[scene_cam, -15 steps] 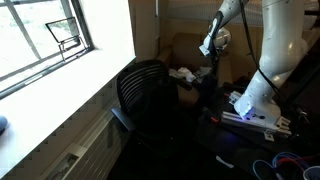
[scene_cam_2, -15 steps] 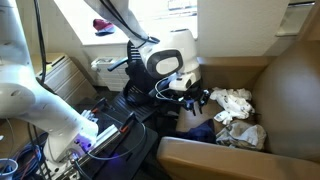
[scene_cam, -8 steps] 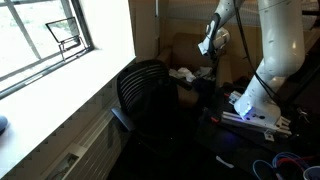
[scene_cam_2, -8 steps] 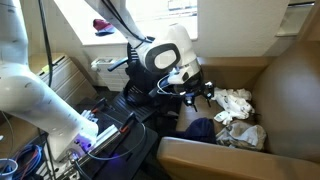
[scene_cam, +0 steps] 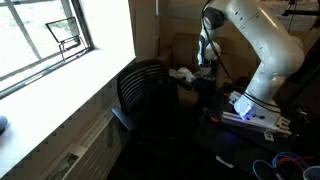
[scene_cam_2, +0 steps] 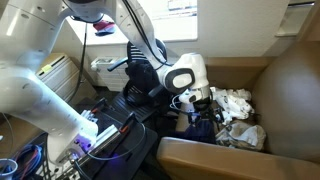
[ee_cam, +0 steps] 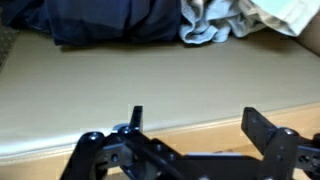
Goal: Unhang the dark blue clothing from the backrest of the black chair and place it on the right side of the sofa, remove the grey clothing from the sofa and hang it on the backrest of the black chair, remove the black backpack from the black chair and put it on the sofa
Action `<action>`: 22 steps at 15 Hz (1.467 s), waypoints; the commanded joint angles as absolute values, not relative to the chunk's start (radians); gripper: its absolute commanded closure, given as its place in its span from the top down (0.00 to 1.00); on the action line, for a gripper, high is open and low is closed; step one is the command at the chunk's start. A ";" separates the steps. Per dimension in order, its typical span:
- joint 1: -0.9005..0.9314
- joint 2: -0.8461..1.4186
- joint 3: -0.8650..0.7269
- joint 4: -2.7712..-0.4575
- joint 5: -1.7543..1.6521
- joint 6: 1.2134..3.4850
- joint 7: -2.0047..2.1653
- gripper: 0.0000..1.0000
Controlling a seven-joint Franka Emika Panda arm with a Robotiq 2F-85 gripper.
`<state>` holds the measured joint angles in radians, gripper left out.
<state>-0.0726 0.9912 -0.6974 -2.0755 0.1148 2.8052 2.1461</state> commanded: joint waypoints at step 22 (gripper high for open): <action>-0.546 1.292 -0.452 -1.685 0.246 3.501 1.814 1.00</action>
<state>-0.4903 1.3011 -0.5268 -1.6769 0.2385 3.3572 1.9506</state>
